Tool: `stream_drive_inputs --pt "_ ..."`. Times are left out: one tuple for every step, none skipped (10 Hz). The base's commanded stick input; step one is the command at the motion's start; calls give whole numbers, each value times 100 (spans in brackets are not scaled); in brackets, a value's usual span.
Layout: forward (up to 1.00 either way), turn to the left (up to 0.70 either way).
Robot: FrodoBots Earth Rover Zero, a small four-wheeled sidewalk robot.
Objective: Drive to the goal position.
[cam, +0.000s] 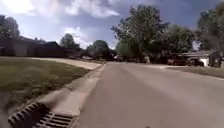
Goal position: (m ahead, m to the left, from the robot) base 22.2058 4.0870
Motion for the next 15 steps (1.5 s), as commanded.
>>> stream_drive_inputs --pt "100 0" --pt "100 0" --pt "100 0" --pt "100 0" --pt "100 0" --pt "100 0" --pt "100 0" --pt "100 0" --pt "100 0" --pt "100 0" --pt "100 0" --pt "100 0" --pt "100 0" --pt "100 0" --pt "100 0"
